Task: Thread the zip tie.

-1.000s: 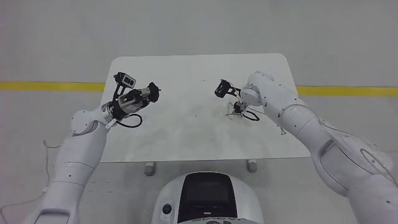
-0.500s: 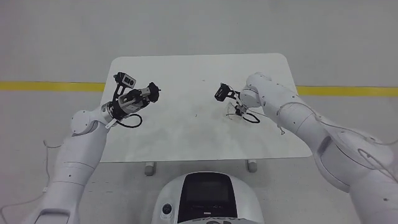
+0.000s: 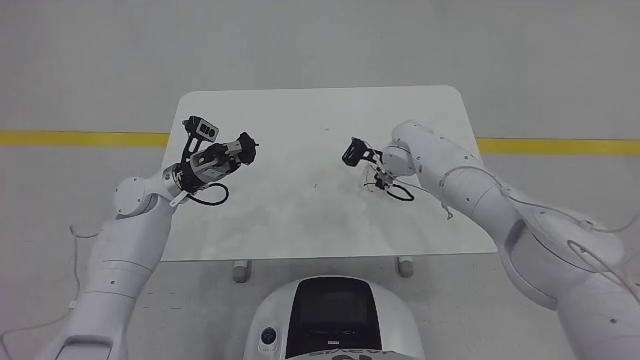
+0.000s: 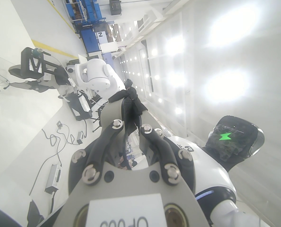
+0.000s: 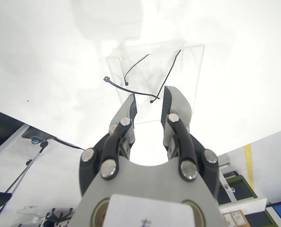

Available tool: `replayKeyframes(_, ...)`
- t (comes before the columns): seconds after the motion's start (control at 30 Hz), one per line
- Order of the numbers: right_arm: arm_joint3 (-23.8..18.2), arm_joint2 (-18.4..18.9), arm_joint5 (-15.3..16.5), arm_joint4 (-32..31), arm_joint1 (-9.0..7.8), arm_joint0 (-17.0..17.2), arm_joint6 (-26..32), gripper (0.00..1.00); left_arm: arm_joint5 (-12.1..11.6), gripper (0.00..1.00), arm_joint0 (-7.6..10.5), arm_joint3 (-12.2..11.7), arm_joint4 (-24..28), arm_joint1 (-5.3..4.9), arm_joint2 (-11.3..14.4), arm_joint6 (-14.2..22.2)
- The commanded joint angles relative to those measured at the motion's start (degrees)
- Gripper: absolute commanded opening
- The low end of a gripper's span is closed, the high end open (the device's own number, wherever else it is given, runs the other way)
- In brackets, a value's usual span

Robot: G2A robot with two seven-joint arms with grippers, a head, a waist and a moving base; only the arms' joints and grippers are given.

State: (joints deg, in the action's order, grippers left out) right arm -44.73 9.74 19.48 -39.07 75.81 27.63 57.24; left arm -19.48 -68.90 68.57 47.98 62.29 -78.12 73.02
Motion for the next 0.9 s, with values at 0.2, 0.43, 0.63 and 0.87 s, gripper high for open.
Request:
replayKeyframes(0.2,0.93,0.00,0.00,0.01,0.63,0.22,-0.06,0.20,0.00,0.00,0.00,0.00,0.00,0.00,0.00,0.00)
replayKeyframes(0.43,1.67,0.00,0.00,0.16,1.23,0.29,-0.05,0.16,0.00,0.00,0.00,0.00,0.00,0.00,0.00,0.00)
replayKeyframes(0.63,2.19,0.00,0.00,0.13,1.91,0.16,-0.04,0.13,0.00,0.00,0.00,0.00,0.00,0.00,0.00,0.00)
replayKeyframes(0.87,3.54,0.00,0.00,0.00,2.87,0.17,0.19,0.12,0.00,0.00,0.00,0.00,0.00,0.00,0.00,0.00)
